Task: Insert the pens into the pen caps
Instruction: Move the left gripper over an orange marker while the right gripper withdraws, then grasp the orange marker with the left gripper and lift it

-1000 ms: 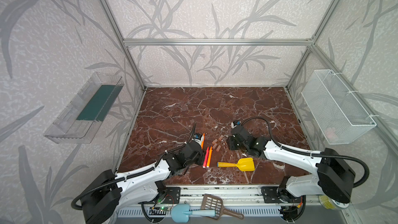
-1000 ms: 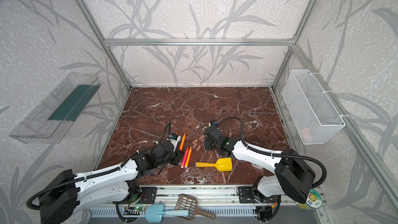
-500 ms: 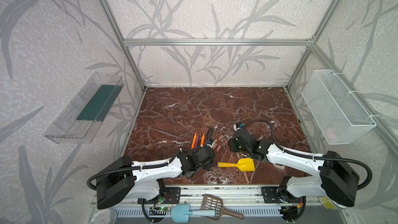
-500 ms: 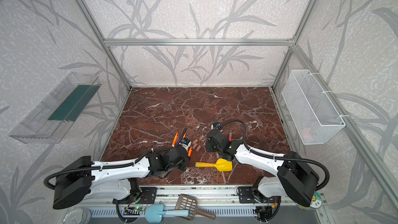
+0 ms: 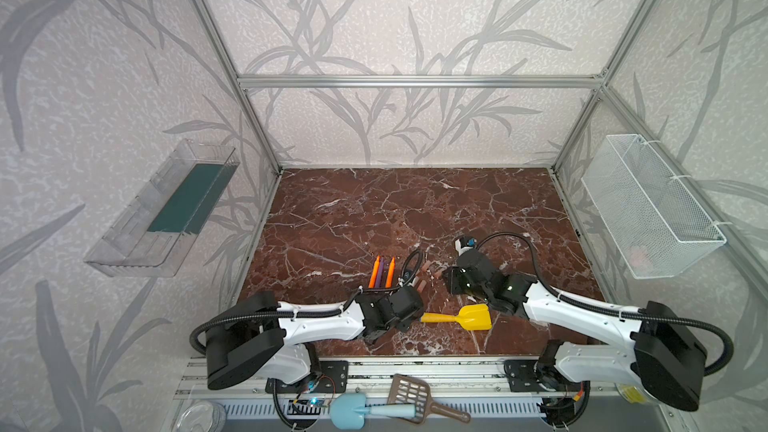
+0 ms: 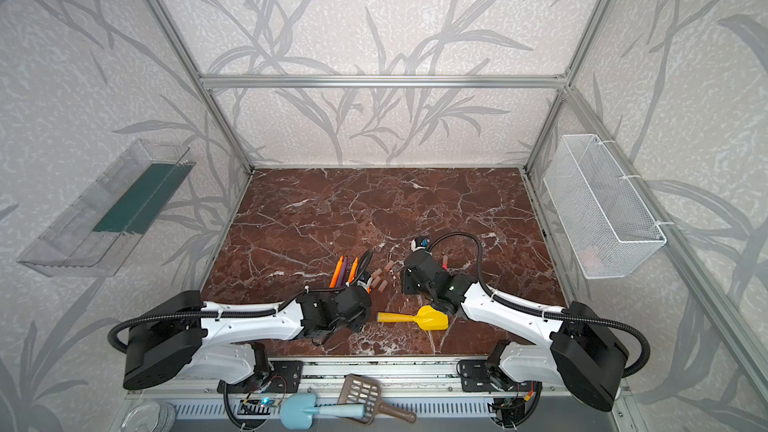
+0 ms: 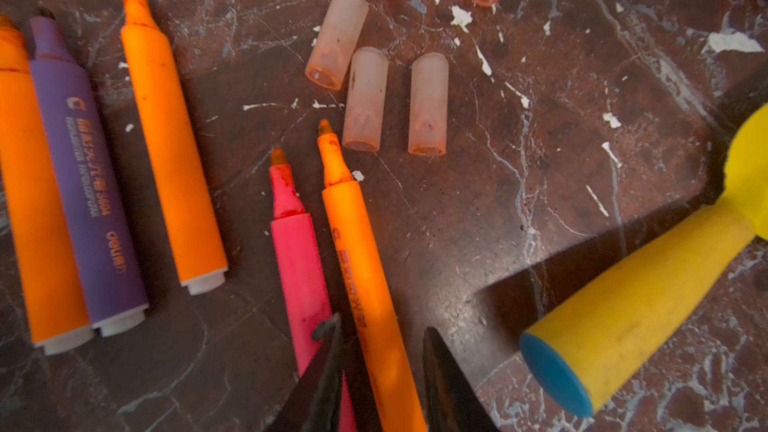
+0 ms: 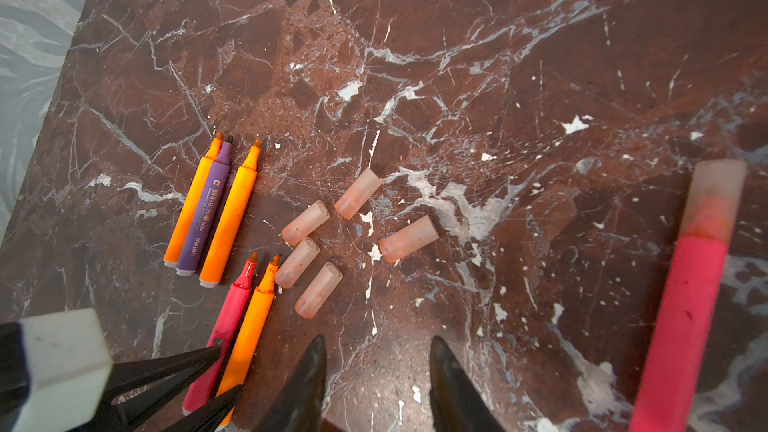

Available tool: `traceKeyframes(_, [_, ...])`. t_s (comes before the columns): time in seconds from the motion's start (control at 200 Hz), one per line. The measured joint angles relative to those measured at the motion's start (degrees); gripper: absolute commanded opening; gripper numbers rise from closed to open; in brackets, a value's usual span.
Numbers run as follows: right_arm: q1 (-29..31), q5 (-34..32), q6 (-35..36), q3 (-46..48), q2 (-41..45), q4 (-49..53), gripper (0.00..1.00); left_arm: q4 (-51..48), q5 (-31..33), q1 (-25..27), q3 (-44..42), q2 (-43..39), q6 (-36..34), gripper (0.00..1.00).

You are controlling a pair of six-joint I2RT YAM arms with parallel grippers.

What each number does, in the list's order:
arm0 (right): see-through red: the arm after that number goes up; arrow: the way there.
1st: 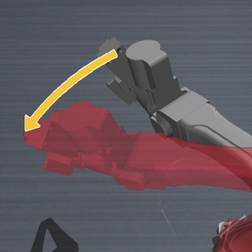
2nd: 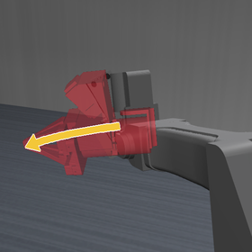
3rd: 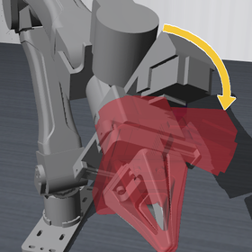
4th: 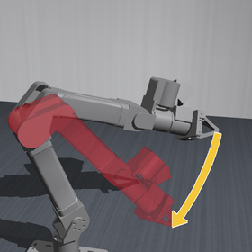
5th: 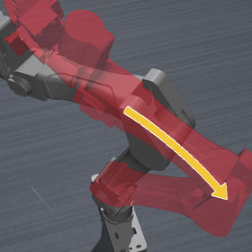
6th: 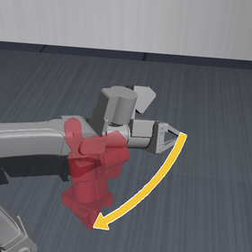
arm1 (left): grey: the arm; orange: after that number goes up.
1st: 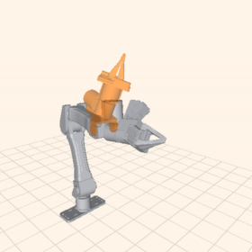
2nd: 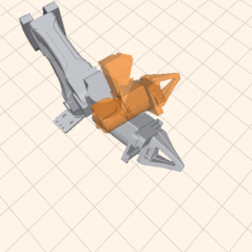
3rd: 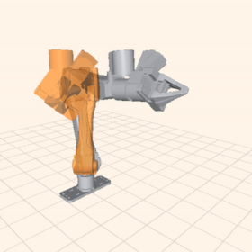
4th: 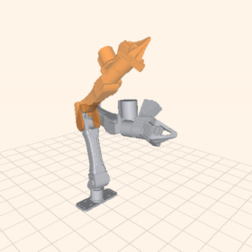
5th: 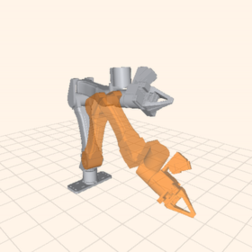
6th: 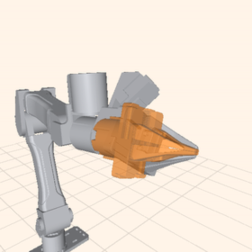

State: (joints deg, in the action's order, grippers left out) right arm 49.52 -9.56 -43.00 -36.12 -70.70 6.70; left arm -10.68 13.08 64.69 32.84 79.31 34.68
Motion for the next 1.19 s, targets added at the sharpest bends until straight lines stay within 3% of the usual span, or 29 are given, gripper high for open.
traceKeyframes(0.225, [0.0,0.0,-0.1,0.4,0.0,0.0,0.4,-1.1,0.5,1.0,1.0,2.8,0.5,0.34])
traceKeyframes(0.575, [0.0,0.0,-0.7,3.0,2.3,-0.1,0.4,-1.6,2.6,1.4,3.2,5.6,1.6,0.16])
traceKeyframes(0.925, [0.1,-1.0,-1.8,6.4,9.9,-1.8,0.4,-3.0,5.4,1.7,4.0,6.4,3.0,0.09])
traceKeyframes(1.195, [0.1,-5.6,1.4,2.6,17.2,-3.8,0.44,-8.8,7.5,-1.5,9.6,-1.9,-2.0,0.08])
